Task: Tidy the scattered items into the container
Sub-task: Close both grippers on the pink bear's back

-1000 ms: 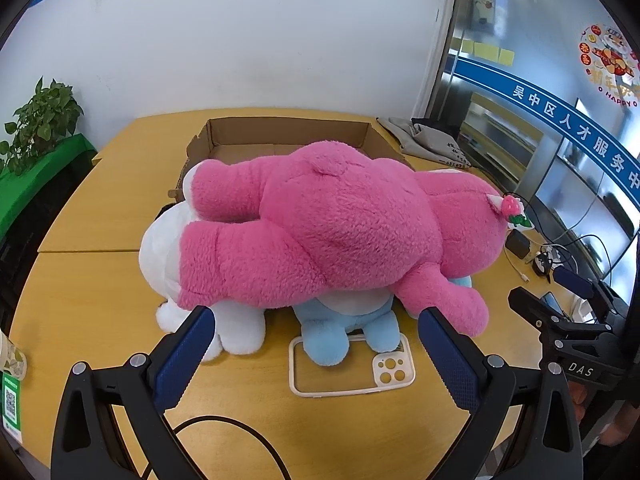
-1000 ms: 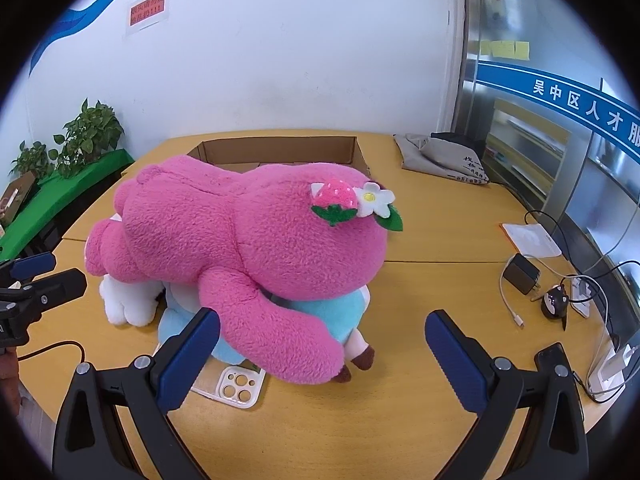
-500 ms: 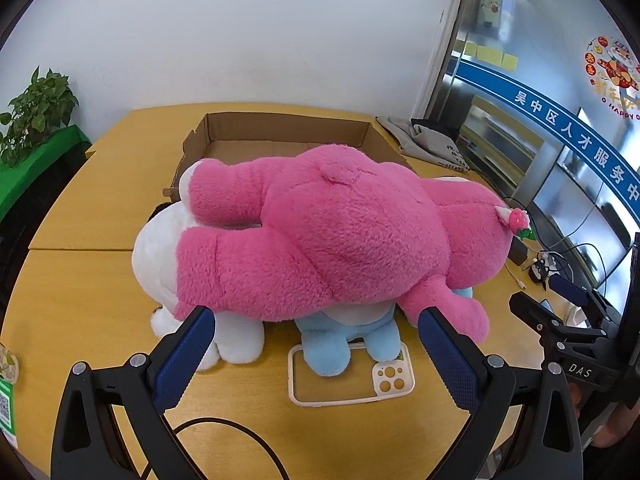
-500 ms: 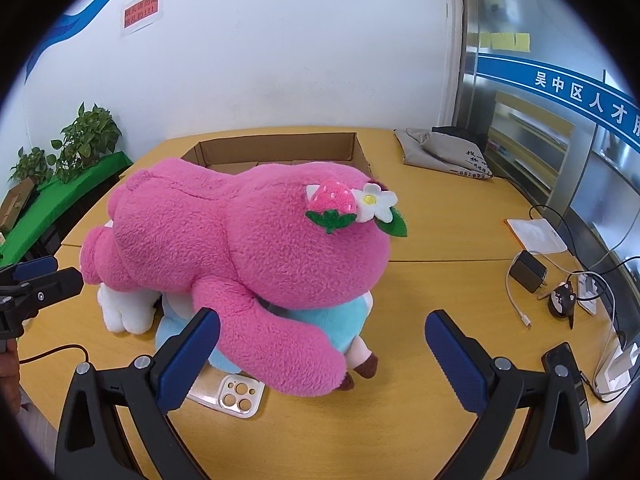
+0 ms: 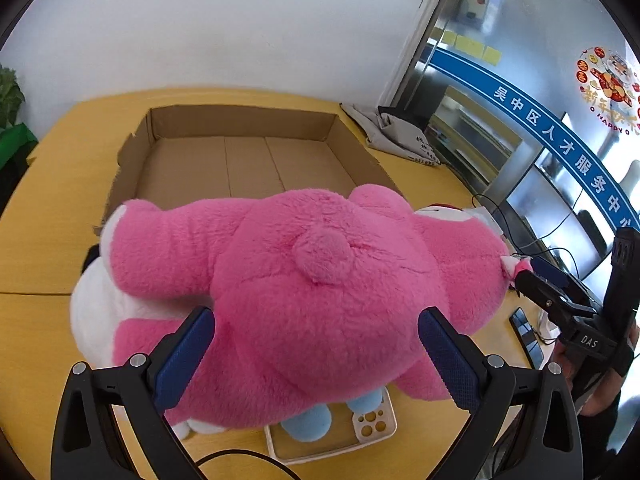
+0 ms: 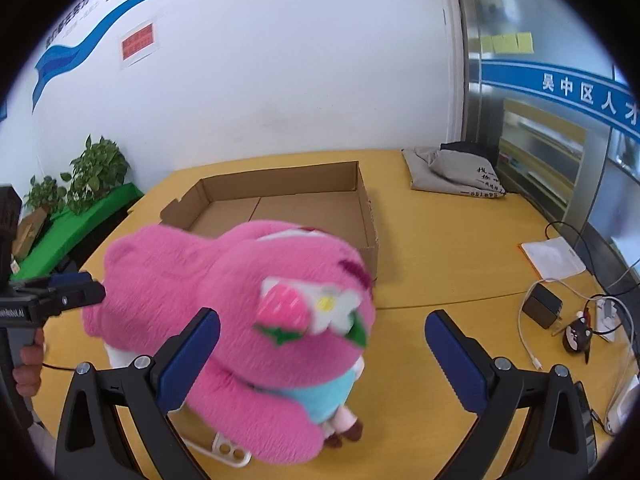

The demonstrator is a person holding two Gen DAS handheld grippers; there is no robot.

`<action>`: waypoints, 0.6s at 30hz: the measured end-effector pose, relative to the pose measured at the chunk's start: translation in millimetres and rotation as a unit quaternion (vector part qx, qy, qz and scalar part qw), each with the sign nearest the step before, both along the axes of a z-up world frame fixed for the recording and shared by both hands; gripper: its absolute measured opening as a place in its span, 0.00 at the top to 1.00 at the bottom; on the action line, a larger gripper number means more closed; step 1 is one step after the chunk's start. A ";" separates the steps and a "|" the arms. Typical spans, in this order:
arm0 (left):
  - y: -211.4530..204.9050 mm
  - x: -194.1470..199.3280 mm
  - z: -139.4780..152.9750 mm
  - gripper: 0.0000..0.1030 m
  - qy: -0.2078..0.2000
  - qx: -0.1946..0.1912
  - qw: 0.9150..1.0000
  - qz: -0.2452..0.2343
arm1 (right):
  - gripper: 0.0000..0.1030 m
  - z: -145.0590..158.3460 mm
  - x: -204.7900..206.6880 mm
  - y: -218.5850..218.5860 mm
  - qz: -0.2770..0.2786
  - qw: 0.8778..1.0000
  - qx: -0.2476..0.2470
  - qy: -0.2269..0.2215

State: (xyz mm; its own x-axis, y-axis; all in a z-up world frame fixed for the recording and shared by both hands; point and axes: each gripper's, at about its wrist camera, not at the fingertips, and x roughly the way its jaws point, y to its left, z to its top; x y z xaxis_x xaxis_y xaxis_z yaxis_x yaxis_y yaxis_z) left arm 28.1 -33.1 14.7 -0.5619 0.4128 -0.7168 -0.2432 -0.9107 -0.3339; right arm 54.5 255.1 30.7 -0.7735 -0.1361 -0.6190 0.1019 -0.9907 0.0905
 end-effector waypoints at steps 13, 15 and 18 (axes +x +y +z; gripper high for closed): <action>3.6 -27.1 -16.5 0.27 -0.005 0.003 1.000 -0.004 | 0.42 -42.6 -45.3 -27.0 0.060 0.998 0.019 -0.002; 4.5 -29.2 -17.8 0.33 -0.003 0.001 1.000 -0.002 | 0.46 -43.6 -44.3 -31.4 0.058 0.998 0.020 0.000; 1.1 -30.0 -18.1 0.41 -0.005 0.009 1.000 0.001 | 0.52 -43.7 -42.3 -34.4 0.061 0.998 0.023 0.000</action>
State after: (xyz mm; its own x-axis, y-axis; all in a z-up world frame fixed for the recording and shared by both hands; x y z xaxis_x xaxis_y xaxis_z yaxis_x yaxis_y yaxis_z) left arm -1.8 -31.9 -3.4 -0.5563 0.4242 -0.7146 -0.2375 -0.9052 -0.3525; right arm 12.2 220.7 -13.0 -0.7528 -0.1996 -0.6272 0.2211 -0.9742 0.0447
